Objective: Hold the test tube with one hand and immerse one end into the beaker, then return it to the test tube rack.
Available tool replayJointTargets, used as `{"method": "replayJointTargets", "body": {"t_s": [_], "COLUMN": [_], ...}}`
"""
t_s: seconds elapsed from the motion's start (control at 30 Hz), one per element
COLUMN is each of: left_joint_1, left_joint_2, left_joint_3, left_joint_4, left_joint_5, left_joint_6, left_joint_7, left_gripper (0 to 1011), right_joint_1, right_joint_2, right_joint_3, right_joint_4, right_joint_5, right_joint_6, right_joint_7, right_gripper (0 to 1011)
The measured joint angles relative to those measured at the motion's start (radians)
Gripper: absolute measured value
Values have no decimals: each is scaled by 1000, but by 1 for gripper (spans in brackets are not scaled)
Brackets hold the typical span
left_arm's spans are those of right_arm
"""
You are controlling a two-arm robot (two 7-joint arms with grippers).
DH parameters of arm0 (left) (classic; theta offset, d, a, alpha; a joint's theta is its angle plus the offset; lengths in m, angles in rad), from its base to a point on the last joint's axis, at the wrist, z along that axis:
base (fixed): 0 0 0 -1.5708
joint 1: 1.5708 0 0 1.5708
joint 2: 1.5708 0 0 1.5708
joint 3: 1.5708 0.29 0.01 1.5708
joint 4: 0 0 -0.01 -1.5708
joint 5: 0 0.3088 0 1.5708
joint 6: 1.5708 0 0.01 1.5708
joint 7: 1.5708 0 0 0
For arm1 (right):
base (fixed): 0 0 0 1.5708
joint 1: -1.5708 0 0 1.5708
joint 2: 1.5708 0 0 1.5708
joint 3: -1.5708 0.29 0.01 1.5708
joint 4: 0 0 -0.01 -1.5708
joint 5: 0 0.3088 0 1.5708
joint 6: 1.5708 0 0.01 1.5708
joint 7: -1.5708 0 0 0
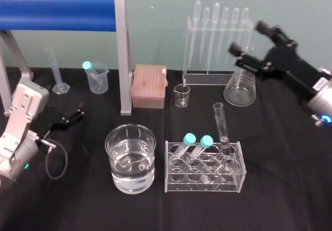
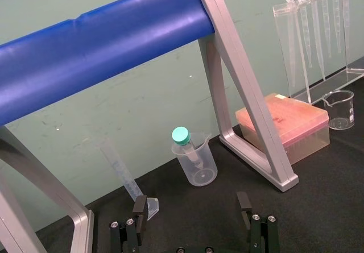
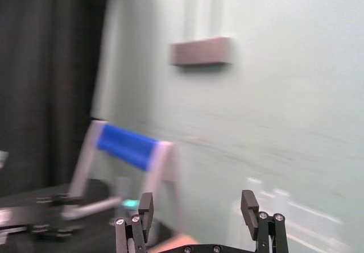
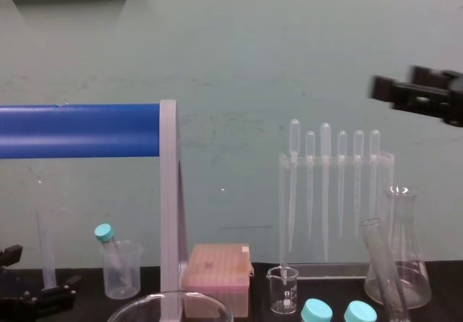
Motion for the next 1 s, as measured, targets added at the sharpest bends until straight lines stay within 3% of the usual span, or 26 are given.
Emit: {"method": "replayJointTargets", "body": {"t_s": [0.07,0.23,0.57,1.0], "left_joint_1": [0,0,0,0], "left_joint_2": [0,0,0,0], "left_joint_3": [0,0,0,0], "left_joint_4": [0,0,0,0], "left_joint_5": [0,0,0,0], "left_joint_6": [0,0,0,0], "left_joint_7": [0,0,0,0], "left_gripper": [1000,1000,1000,1000], "right_joint_1": [-38,-62,-29,-30], "right_joint_2": [-3,-23,-82,-76], "right_joint_3": [43,64,2,6], "right_joint_4": [-1,57,233,216], "right_joint_5": [-26,-44,-99,-96], "right_joint_6": [12,70,192,180], "right_joint_7": [-102,-183,-212,-211], "right_gripper": [1000,1000,1000,1000]}}
